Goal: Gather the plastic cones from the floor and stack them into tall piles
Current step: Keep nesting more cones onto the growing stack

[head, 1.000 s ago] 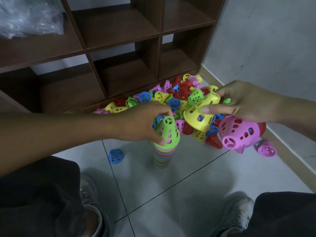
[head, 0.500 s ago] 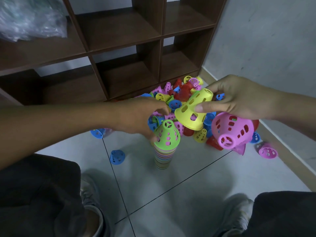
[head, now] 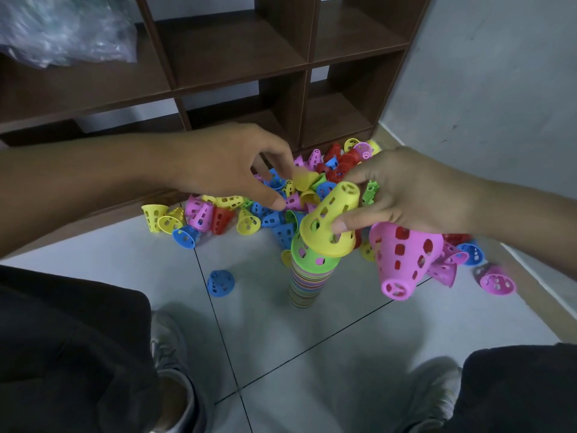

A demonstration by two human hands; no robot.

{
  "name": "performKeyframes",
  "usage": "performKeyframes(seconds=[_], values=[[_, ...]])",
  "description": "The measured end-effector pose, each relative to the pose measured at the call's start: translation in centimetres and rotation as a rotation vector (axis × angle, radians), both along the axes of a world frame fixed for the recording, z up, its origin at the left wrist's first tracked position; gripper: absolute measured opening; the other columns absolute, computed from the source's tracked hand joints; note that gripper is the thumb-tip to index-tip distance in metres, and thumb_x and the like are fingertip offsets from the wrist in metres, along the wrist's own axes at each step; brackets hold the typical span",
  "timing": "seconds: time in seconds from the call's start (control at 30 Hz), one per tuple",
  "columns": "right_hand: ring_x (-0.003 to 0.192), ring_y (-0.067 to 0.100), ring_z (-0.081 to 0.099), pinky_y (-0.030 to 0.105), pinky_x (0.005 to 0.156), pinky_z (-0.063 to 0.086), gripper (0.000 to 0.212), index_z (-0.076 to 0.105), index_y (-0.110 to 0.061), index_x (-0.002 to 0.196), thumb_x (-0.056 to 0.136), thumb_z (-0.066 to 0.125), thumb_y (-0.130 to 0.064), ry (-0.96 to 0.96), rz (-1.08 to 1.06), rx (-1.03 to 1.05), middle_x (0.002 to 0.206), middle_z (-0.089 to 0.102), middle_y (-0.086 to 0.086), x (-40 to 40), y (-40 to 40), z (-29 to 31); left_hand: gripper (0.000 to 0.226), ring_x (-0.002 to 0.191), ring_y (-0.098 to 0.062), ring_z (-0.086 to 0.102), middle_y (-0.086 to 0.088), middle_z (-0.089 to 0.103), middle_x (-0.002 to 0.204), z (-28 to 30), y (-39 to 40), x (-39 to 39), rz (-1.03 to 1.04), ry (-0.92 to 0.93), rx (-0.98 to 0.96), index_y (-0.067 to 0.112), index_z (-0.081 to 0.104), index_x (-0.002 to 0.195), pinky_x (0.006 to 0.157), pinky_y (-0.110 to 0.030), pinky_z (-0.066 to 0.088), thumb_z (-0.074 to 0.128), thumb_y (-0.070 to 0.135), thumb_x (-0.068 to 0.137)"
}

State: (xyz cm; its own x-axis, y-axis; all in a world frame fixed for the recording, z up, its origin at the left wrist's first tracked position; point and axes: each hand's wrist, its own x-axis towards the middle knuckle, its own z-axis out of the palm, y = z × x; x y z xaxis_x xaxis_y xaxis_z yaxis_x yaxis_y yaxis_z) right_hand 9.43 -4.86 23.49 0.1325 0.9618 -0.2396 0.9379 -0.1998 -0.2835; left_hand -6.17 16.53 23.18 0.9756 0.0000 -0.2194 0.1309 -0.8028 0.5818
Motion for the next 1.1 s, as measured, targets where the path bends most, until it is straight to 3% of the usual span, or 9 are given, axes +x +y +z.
performKeyframes(seconds=[0.1, 0.23, 0.3, 0.43, 0.5, 0.6, 0.77, 0.97, 1.1], values=[[0.066, 0.001, 0.062, 0.012, 0.056, 0.043, 0.027, 0.069, -0.037, 0.079, 0.078, 0.073, -0.063, 0.090, -0.051, 0.020, 0.070, 0.067, -0.018, -1.6, 0.2, -0.8, 0.047, 0.106, 0.002, 0.064, 0.023, 0.067, 0.116, 0.3, -0.2, -0.1, -0.010, 0.001, -0.001, 0.038, 0.066, 0.115, 0.091, -0.026, 0.057, 0.073, 0.054, 0.072], [0.074, 0.022, 0.065, 0.043, 0.071, 0.052, 0.056, 0.071, -0.015, 0.089, 0.067, 0.074, -0.067, 0.202, -0.103, 0.010, 0.080, 0.071, 0.005, -2.9, 0.2, -2.1, 0.041, 0.106, 0.003, 0.064, 0.024, 0.066, 0.117, 0.4, -0.7, -0.1, -0.030, 0.007, -0.018, 0.040, 0.064, 0.113, 0.090, -0.024, 0.056, 0.074, 0.051, 0.075], [0.080, 0.026, 0.067, 0.047, 0.074, 0.053, 0.066, 0.070, -0.015, 0.092, 0.062, 0.070, -0.074, 0.202, -0.107, -0.015, 0.086, 0.072, 0.008, -2.9, 0.3, -3.0, 0.038, 0.106, 0.003, 0.064, 0.024, 0.065, 0.117, 0.3, -0.8, 0.0, -0.040, 0.006, -0.008, 0.038, 0.064, 0.115, 0.089, -0.021, 0.056, 0.076, 0.046, 0.079], [0.083, 0.024, 0.067, 0.046, 0.076, 0.055, 0.061, 0.071, -0.019, 0.096, 0.063, 0.076, -0.070, 0.233, -0.140, -0.021, 0.087, 0.071, 0.005, -3.0, -0.1, -3.7, 0.040, 0.105, 0.005, 0.063, 0.024, 0.064, 0.117, 0.3, -1.1, 0.3, -0.049, 0.008, -0.016, 0.035, 0.065, 0.117, 0.085, -0.010, 0.053, 0.077, 0.043, 0.080], [0.083, 0.020, 0.068, 0.039, 0.077, 0.054, 0.059, 0.072, -0.024, 0.100, 0.061, 0.078, -0.067, 0.254, -0.170, -0.018, 0.086, 0.071, 0.001, -2.6, -0.2, -3.4, 0.039, 0.104, 0.007, 0.061, 0.022, 0.065, 0.116, 0.3, -1.2, 0.3, -0.046, 0.011, -0.033, 0.033, 0.065, 0.117, 0.083, -0.003, 0.048, 0.077, 0.040, 0.080], [0.083, 0.005, 0.066, 0.014, 0.071, 0.048, 0.063, 0.072, -0.031, 0.108, 0.057, 0.077, -0.067, 0.258, -0.230, 0.025, 0.089, 0.071, -0.011, -1.8, -0.5, -2.3, 0.039, 0.104, 0.006, 0.062, 0.024, 0.065, 0.116, 0.4, -1.3, 0.2, -0.044, 0.018, -0.019, 0.034, 0.065, 0.117, 0.085, -0.008, 0.051, 0.077, 0.041, 0.080], [0.081, 0.004, 0.066, 0.003, 0.069, 0.042, 0.050, 0.076, -0.025, 0.101, 0.064, 0.073, -0.059, 0.401, -0.407, 0.197, 0.085, 0.072, -0.006, -0.7, -0.8, -1.0, 0.039, 0.103, 0.004, 0.063, 0.022, 0.067, 0.110, 0.6, -2.0, 0.2, -0.030, -0.031, -0.021, 0.036, 0.066, 0.112, 0.088, -0.015, 0.053, 0.079, 0.044, 0.076], [0.069, 0.006, 0.068, 0.020, 0.068, 0.051, 0.036, 0.077, -0.020, 0.087, 0.077, 0.073, -0.055, 0.681, -0.735, 0.406, 0.081, 0.076, -0.001, -0.8, -0.3, -1.8, 0.039, 0.085, -0.009, 0.066, 0.013, 0.066, 0.090, 1.5, -5.0, 0.0, 0.001, -0.224, -0.092, 0.030, 0.059, 0.090, 0.073, -0.031, 0.055, 0.086, 0.048, 0.068], [0.060, 0.014, 0.064, 0.027, 0.062, 0.055, 0.036, 0.075, -0.007, 0.089, 0.086, 0.074, -0.043, 0.828, -0.912, 0.478, 0.079, 0.075, 0.005, -1.0, 0.0, -2.1, 0.051, 0.081, -0.016, 0.064, 0.008, 0.066, 0.089, 1.5, -6.6, 0.0, 0.013, -0.302, -0.173, 0.026, 0.059, 0.099, 0.072, -0.039, 0.055, 0.091, 0.047, 0.064]])
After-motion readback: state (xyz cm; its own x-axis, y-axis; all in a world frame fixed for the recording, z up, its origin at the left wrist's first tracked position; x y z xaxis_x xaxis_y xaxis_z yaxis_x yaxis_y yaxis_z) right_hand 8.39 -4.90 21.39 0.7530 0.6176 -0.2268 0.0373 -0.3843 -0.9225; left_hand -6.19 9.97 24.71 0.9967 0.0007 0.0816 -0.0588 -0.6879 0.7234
